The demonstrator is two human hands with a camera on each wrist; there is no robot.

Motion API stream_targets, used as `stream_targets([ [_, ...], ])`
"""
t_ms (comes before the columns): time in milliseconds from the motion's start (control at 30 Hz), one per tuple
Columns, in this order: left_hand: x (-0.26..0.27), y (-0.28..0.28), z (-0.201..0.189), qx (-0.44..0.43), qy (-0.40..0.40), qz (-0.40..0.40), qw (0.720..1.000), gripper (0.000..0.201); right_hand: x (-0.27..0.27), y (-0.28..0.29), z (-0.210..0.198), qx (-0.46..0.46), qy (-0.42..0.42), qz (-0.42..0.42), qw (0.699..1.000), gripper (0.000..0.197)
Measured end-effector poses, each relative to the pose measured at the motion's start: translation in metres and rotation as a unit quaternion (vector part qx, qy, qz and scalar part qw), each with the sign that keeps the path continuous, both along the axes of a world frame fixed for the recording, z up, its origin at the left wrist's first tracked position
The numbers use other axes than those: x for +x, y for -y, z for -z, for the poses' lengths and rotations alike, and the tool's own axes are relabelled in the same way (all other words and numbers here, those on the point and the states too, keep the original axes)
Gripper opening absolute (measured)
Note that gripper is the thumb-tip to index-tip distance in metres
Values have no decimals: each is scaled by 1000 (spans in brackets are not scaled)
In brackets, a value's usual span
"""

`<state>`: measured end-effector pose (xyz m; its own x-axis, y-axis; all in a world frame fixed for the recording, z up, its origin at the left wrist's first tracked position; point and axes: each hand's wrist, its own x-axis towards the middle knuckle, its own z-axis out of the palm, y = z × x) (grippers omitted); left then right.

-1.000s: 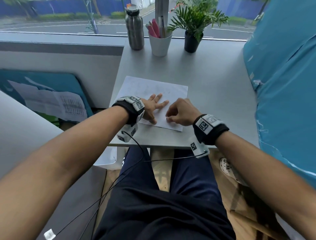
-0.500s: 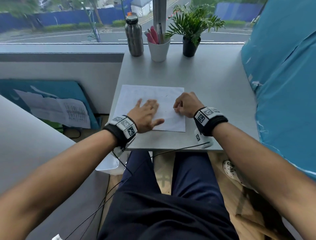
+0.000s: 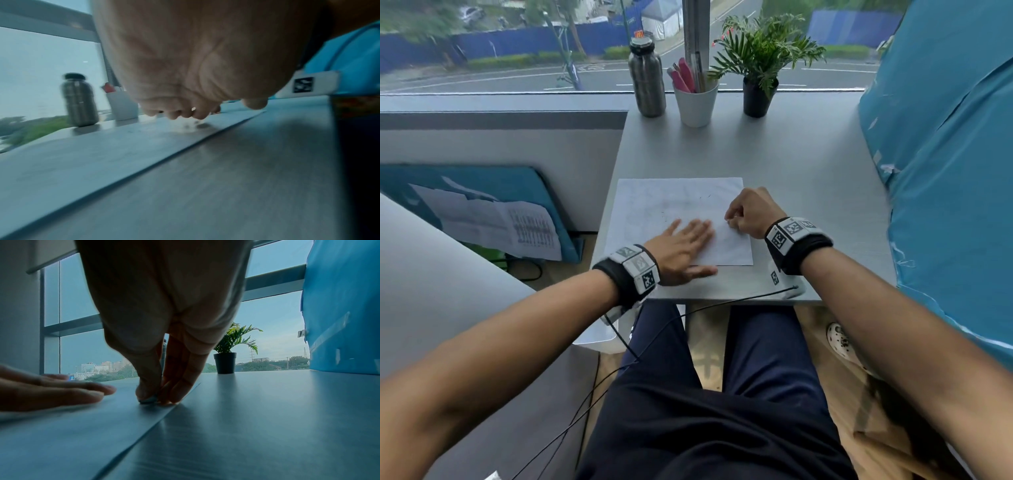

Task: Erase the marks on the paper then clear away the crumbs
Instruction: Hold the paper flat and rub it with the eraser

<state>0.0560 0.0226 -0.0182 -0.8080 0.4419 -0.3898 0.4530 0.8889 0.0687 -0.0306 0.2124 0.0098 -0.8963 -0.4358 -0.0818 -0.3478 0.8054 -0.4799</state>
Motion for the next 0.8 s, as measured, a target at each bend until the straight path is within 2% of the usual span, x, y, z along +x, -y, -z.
stream_targets([
  [67,10,-15,2,55,34,109,992,82,1,-1,-1,3,-2,-6,1000,15],
  [100,12,-20,4,72,50,129,988,77,1,-2,-1,4,-3,-9,1000,15],
  [133,10,-20,7,81,58,117,988,73,1,-2,-1,4,-3,-10,1000,14],
  [200,-5,-13,10,80,60,32,994,70,1,-2,0,5,-6,-7,1000,14],
  [267,-23,-2,8,63,62,-39,995,76,2,-2,0,13,-10,-1,1000,12],
  [333,-37,2,7,43,71,-68,994,89,2,-2,-1,20,-9,5,1000,11],
  [467,-44,-2,10,38,91,-96,990,106,3,4,1,41,-18,14,999,5],
  [600,-46,-1,10,38,95,-103,989,109,21,15,8,28,-21,27,999,3],
  [733,-46,-2,12,41,96,-99,990,112,38,18,5,22,27,-61,998,10],
  [800,-46,-2,11,37,99,-103,989,111,25,9,4,14,27,-21,999,13],
])
